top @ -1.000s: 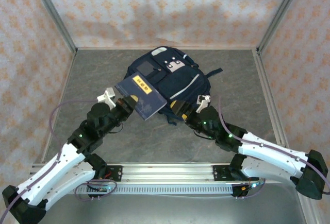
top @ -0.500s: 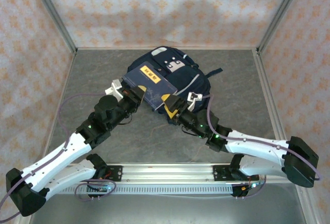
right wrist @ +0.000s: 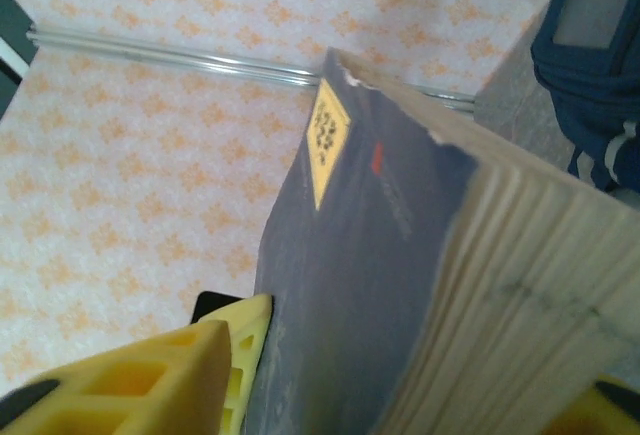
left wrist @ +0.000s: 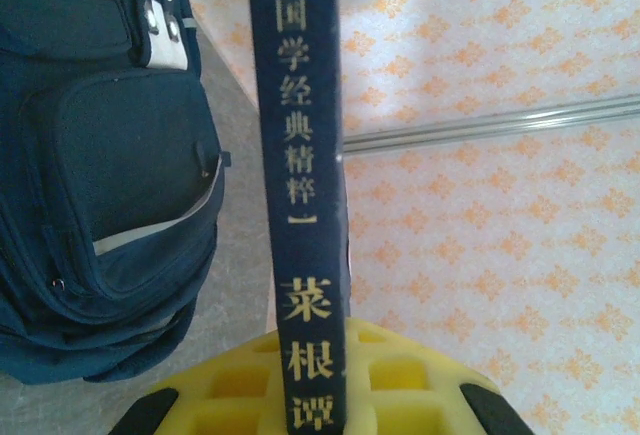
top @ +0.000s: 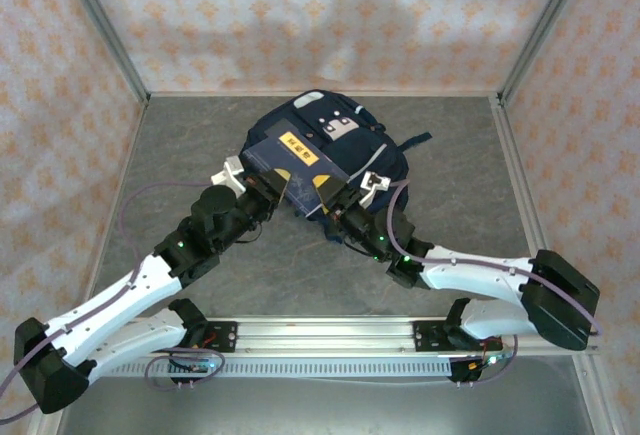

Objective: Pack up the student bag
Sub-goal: Pass the book, then open the student bag at the top-center of the table.

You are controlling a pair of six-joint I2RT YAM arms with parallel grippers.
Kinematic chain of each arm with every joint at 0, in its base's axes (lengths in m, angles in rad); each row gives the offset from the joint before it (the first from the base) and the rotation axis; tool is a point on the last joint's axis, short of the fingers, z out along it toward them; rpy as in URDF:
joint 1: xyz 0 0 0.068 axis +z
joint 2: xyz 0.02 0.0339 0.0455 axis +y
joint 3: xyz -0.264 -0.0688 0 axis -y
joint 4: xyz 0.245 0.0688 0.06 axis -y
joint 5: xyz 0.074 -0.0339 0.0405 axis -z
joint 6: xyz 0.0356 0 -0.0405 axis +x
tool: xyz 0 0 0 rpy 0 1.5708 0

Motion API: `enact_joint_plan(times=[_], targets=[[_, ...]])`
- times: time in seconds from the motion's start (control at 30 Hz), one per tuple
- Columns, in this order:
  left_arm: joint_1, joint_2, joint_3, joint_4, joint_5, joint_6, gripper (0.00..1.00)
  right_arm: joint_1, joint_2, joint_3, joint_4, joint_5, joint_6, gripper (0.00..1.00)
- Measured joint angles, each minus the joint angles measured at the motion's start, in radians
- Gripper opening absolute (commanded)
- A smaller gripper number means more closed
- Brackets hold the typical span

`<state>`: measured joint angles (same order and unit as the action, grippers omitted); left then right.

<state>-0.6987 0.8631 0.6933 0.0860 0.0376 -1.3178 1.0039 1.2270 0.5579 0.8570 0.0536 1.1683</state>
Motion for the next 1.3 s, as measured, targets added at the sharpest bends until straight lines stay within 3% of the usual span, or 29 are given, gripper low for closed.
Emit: enact_joint_plan(times=[0.1, 0.2, 0.27, 0.33, 0.47, 0.63, 0.8, 1.03, 1.13, 1.3], targets=[[-0.002, 0.004, 0.000, 0.011, -0.002, -0.003, 0.00, -0.002, 0.000, 0.000, 0.008, 0.015, 0.002, 0.00], [-0.002, 0.017, 0.000, 0.016, -0.001, 0.001, 0.00, -0.004, -0.006, -0.002, 0.009, 0.026, 0.002, 0.00], [-0.002, 0.035, 0.018, -0.005, 0.007, 0.016, 0.18, -0.008, -0.029, -0.011, -0.020, 0.029, -0.001, 0.00], [-0.010, 0.084, 0.085, -0.079, 0.029, 0.073, 0.46, -0.016, -0.103, -0.023, -0.118, 0.050, -0.012, 0.00], [-0.011, 0.212, 0.288, -0.257, 0.061, 0.267, 0.68, -0.042, -0.345, -0.006, -0.501, 0.184, -0.089, 0.00], [-0.018, 0.473, 0.635, -0.523, 0.097, 0.595, 0.73, -0.056, -0.565, 0.081, -0.976, 0.374, -0.217, 0.00], [-0.036, 0.755, 0.911, -0.749, 0.072, 0.857, 0.75, -0.056, -0.688, 0.122, -1.305, 0.497, -0.306, 0.00], [-0.070, 1.122, 1.250, -0.929, -0.048, 1.112, 0.77, -0.057, -0.784, 0.159, -1.553, 0.598, -0.399, 0.00], [-0.072, 1.248, 1.362, -0.959, -0.042, 1.173, 0.85, -0.057, -0.791, 0.166, -1.622, 0.618, -0.420, 0.00], [-0.072, 1.363, 1.447, -0.988, -0.009, 1.227, 0.85, -0.057, -0.839, 0.167, -1.708, 0.629, -0.436, 0.00]])
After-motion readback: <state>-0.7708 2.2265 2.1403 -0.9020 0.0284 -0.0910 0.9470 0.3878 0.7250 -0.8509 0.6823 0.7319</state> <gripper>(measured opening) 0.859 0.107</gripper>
